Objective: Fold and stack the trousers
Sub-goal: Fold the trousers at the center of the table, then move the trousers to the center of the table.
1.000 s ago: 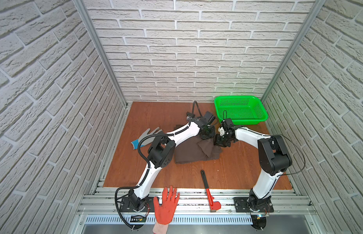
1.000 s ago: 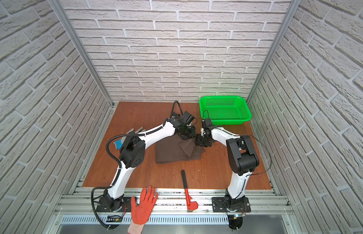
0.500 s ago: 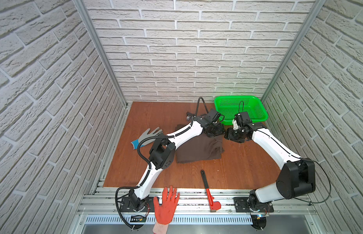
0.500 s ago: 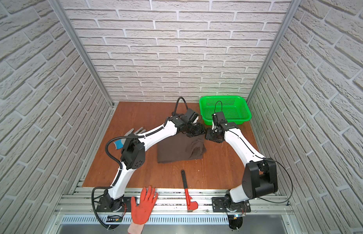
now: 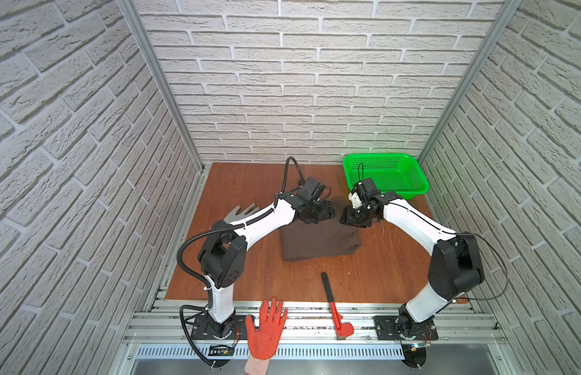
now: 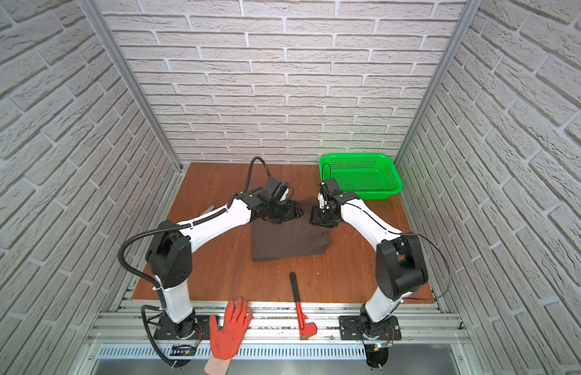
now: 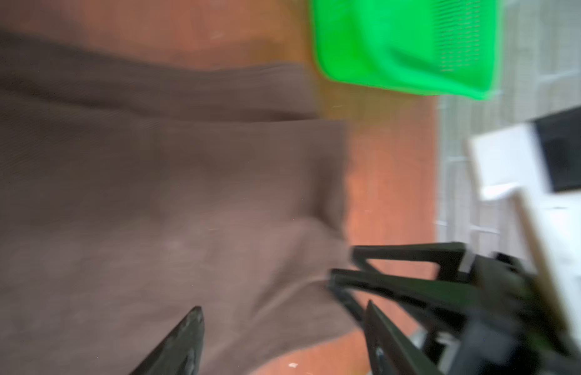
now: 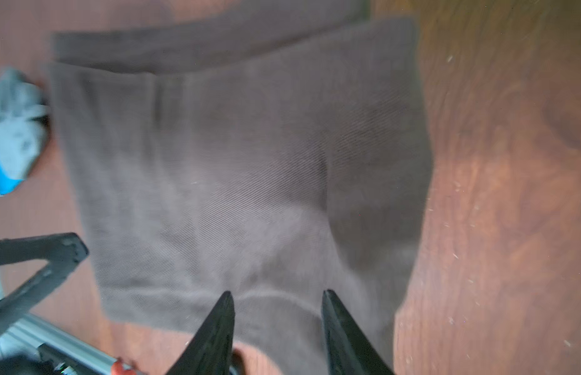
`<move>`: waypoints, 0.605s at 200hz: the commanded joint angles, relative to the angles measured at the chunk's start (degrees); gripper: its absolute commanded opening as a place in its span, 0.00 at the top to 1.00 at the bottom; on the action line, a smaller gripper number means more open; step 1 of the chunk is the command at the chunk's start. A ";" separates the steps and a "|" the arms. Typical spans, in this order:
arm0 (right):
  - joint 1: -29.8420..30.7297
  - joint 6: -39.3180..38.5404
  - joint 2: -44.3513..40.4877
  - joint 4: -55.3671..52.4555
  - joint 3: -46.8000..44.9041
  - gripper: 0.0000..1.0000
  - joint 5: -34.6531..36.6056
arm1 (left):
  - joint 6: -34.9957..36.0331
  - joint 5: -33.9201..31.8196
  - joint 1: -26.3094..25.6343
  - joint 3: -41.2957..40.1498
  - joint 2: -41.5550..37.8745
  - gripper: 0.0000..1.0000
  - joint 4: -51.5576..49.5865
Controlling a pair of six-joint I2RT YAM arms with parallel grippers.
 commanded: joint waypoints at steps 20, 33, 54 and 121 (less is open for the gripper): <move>-0.38 -0.60 4.83 2.87 -4.33 0.43 3.37 | 1.61 -4.70 0.64 -4.40 3.65 0.20 -2.48; 0.05 -0.76 7.14 3.37 -4.88 0.42 1.92 | 2.52 -6.73 1.65 -5.40 4.63 0.19 -4.57; 2.16 -0.06 9.96 4.93 -5.27 0.42 0.55 | 4.84 -9.31 4.55 -6.76 5.82 0.19 -7.90; 10.99 7.16 20.94 8.61 4.46 0.48 -5.56 | 12.82 -14.29 17.25 -6.83 7.29 0.18 -12.96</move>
